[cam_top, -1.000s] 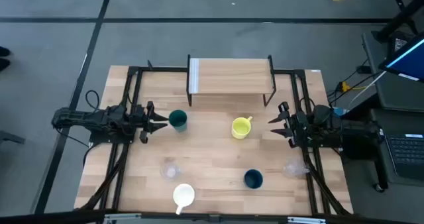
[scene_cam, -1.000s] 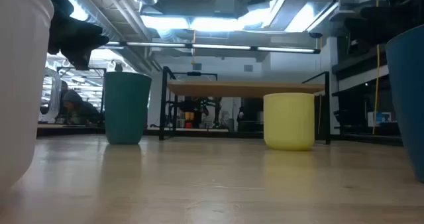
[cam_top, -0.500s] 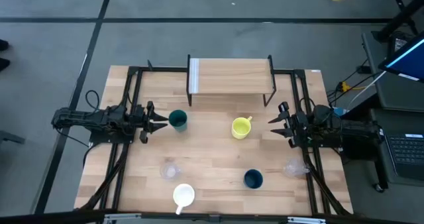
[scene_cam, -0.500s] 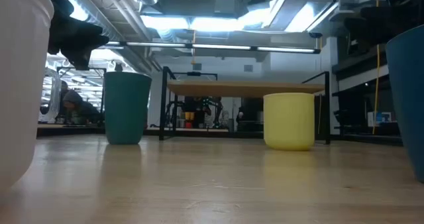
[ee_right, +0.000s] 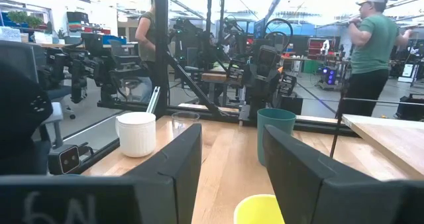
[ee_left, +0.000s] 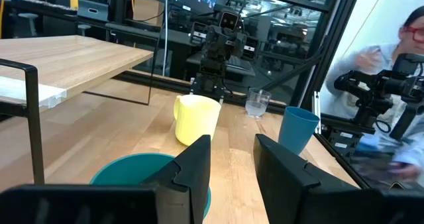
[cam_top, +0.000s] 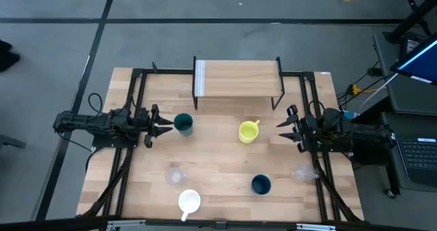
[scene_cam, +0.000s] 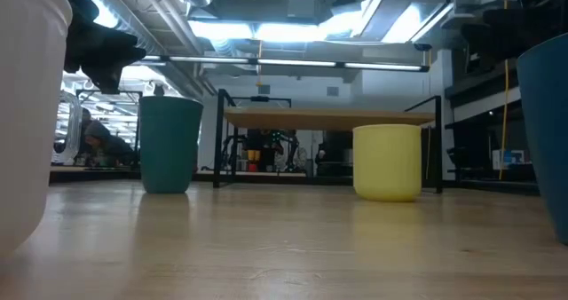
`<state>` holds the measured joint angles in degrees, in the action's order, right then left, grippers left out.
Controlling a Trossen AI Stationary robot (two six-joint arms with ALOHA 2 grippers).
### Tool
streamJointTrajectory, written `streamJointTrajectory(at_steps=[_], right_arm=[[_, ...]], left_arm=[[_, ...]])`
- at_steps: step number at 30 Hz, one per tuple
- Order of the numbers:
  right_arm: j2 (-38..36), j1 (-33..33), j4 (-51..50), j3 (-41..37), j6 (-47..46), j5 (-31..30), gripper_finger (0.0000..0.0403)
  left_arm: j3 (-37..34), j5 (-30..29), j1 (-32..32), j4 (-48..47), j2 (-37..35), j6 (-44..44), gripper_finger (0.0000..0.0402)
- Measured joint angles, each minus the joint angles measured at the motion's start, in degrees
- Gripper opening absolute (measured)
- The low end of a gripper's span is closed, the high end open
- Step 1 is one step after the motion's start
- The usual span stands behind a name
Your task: Stack small to large cups/mugs on shelf
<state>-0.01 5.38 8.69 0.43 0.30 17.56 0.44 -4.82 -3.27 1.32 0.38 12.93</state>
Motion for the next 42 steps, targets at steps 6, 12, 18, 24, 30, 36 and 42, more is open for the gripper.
streamJointTrajectory(at_steps=[6,12,18,24,30,36,42], right_arm=[[0.00,-0.02,0.00,0.00,-0.01,0.00,0.0162],[0.00,0.01,-0.01,-0.02,0.01,0.00,0.0162],[0.00,-0.01,0.02,-0.02,0.02,0.00,0.0162],[0.00,-0.02,0.05,-0.02,-0.05,0.00,0.0162],[0.00,0.01,2.36,-0.02,-0.66,0.00,0.0162],[0.00,0.01,2.68,0.00,-2.84,0.01,0.0162],[-0.02,0.01,7.91,0.00,-7.81,0.13,0.0162]], left_arm=[[-0.01,0.01,0.00,0.00,0.00,0.00,0.0110],[0.01,0.01,-0.01,0.00,0.00,0.01,0.0110],[0.01,0.02,0.00,0.00,0.00,0.00,0.0110],[0.00,0.01,0.00,0.00,-0.01,0.00,0.0110],[0.00,0.01,-0.02,0.00,-0.02,0.00,0.0110],[0.01,0.00,0.00,0.00,0.00,0.02,0.0110],[-0.01,0.01,-0.01,0.00,0.00,0.00,0.0110]])
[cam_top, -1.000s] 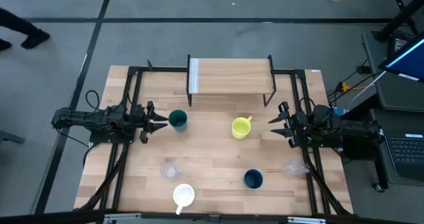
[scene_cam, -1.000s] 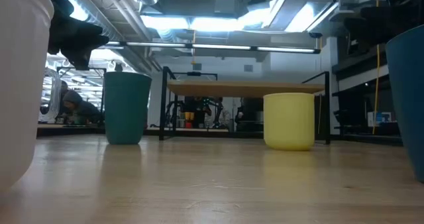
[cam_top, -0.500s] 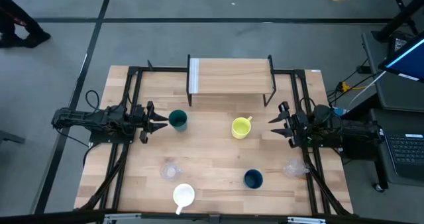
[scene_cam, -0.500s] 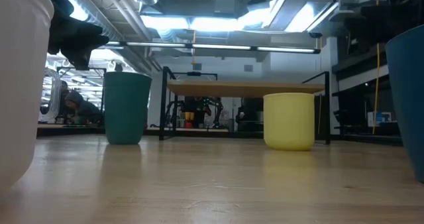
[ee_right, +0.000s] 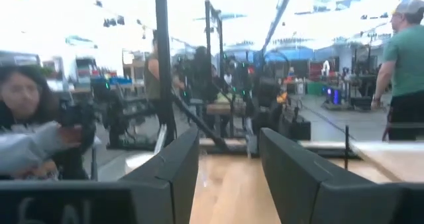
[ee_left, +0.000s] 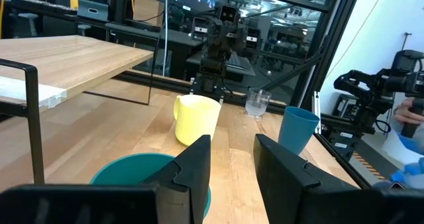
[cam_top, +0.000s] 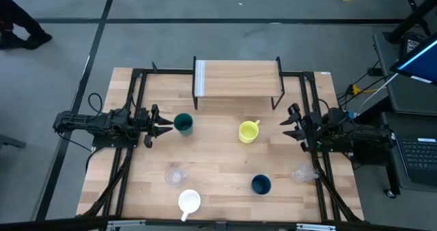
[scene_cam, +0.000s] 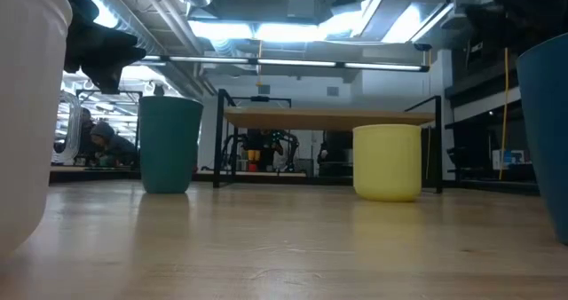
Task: Stack small to large cups/mugs on shelf
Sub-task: Put the right transparent mug on the shelf
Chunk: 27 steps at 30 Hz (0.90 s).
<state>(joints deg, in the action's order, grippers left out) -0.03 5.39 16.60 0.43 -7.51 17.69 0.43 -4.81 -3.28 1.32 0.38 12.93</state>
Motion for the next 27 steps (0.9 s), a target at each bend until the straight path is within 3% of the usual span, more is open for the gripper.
streamJointTrajectory(at_steps=[7,17,23,27], right_arm=[[0.02,0.00,0.74,0.00,-4.22,-1.05,0.0168],[0.02,0.00,2.63,0.00,-3.25,-5.26,0.0242],[0.02,0.00,3.36,0.00,-1.35,-5.25,0.0242],[0.02,0.00,3.39,0.00,-5.51,-5.26,0.0237]], left_arm=[[0.02,-0.45,0.01,0.02,0.00,0.00,0.0110],[0.00,-3.42,0.01,2.89,-0.01,-0.51,0.0110],[0.16,-6.80,0.01,7.42,-0.02,-1.82,0.0110],[2.30,-5.70,0.01,7.00,0.00,-1.17,0.0125]])
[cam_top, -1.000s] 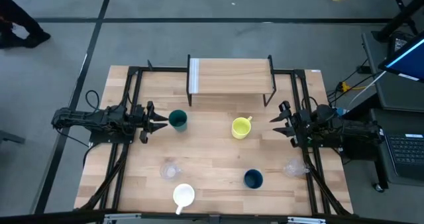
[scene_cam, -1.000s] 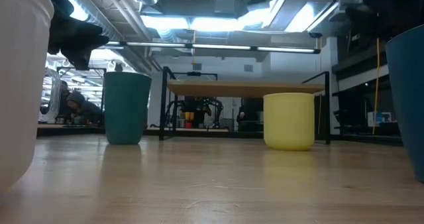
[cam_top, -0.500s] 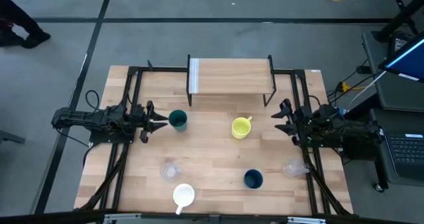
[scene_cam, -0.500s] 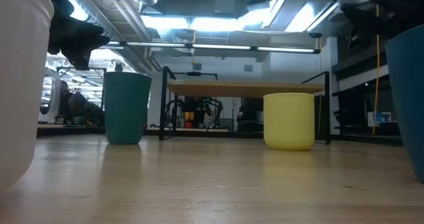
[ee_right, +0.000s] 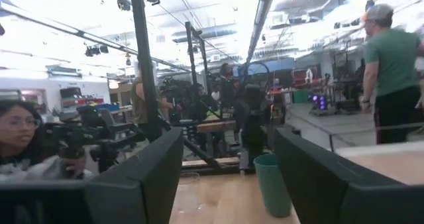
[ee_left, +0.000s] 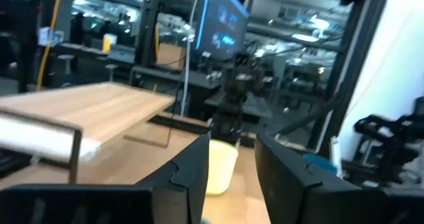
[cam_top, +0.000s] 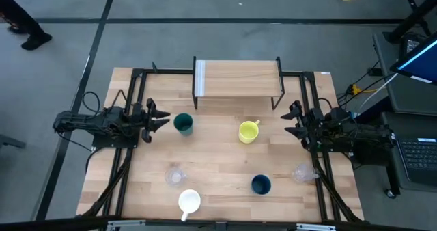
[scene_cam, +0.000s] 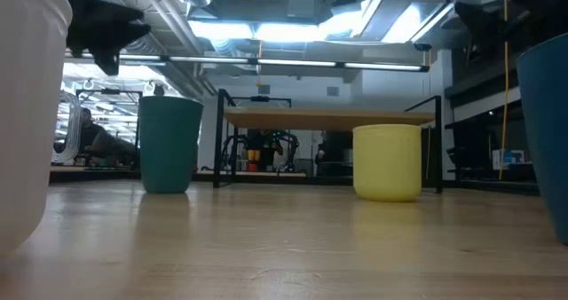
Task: Stack small to large cups/mugs on shelf
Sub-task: Put the right transparent mug on the shelf
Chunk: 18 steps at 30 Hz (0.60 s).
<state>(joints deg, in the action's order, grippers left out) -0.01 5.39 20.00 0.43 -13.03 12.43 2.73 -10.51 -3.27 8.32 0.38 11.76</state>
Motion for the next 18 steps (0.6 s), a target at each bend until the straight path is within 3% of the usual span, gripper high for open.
streamJointTrajectory(at_steps=[5,8,14,18], right_arm=[[0.00,0.00,-0.18,0.00,-1.71,0.01,0.0236],[0.00,0.00,-0.14,0.00,-1.47,0.04,0.0236],[0.00,0.00,3.10,0.00,1.22,0.12,0.0236],[0.00,0.00,4.10,0.81,-1.06,-0.14,0.0236]], left_arm=[[0.82,0.42,0.00,-0.07,0.28,0.05,0.0178],[0.86,-5.78,0.00,0.39,0.26,0.06,0.0204],[0.86,-8.28,0.00,1.63,0.26,-2.26,0.0209],[0.86,-8.30,0.00,3.50,0.36,1.51,0.0209]])
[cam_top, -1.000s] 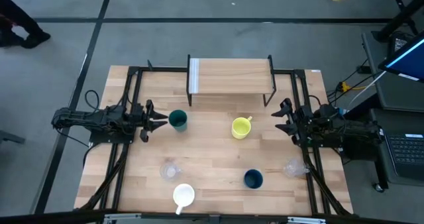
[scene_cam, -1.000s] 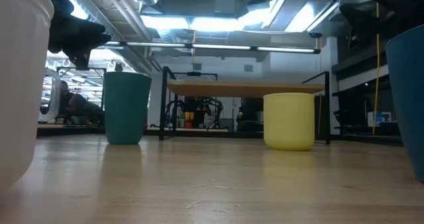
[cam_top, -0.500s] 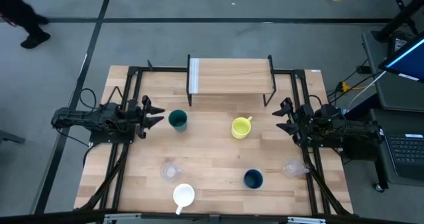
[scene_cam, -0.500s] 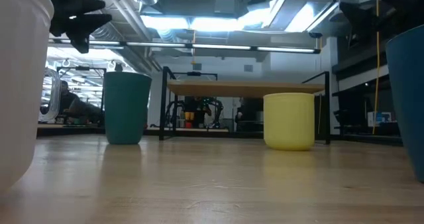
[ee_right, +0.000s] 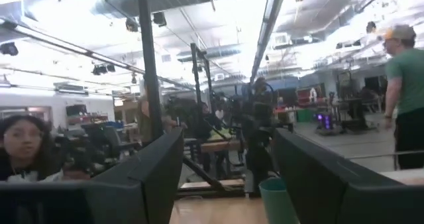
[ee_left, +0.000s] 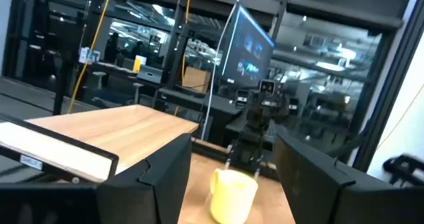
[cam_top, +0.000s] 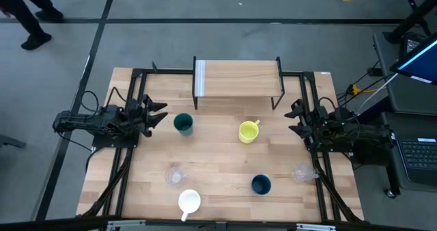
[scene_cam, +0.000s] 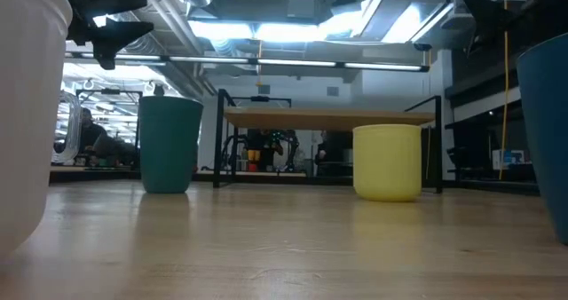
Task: Stack small to large cups/mugs on shelf
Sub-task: Put the right transparent mug on the shelf
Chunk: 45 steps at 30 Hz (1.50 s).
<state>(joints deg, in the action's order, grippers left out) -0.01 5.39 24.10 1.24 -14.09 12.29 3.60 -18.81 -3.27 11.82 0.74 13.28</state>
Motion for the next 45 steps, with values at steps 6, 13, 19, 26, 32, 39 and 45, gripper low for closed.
streamJointTrajectory(at_steps=[6,13,19,26,32,39,45], right_arm=[[2.21,-0.02,-18.81,9.37,0.22,-7.99,0.0236],[10.75,-0.02,-35.52,23.93,-0.44,-14.45,0.0236],[23.19,-0.02,-49.35,36.10,-1.70,-15.57,0.0236],[37.43,-0.02,-65.54,49.05,2.29,-9.52,0.0236],[45.22,-0.03,-85.50,59.39,0.67,-5.66,0.0236],[47.47,-4.45,-101.63,62.77,-11.46,-0.62,0.0236],[47.91,-15.14,-107.38,59.83,-28.34,0.82,0.0236]], left_arm=[[0.02,-1.88,0.00,-0.21,2.61,0.17,0.0207],[8.33,-2.85,0.00,-4.98,10.56,-0.13,0.0206],[21.11,-5.50,0.00,-16.58,23.14,4.52,0.0206],[30.67,-5.62,-0.01,-19.23,36.87,-0.93,0.0206],[38.32,-2.73,-0.47,-24.64,46.06,0.13,0.0206],[40.98,-2.93,-1.81,-26.04,51.92,-0.17,0.0206],[41.24,-2.78,-3.29,-25.78,52.45,-0.33,0.0206]])
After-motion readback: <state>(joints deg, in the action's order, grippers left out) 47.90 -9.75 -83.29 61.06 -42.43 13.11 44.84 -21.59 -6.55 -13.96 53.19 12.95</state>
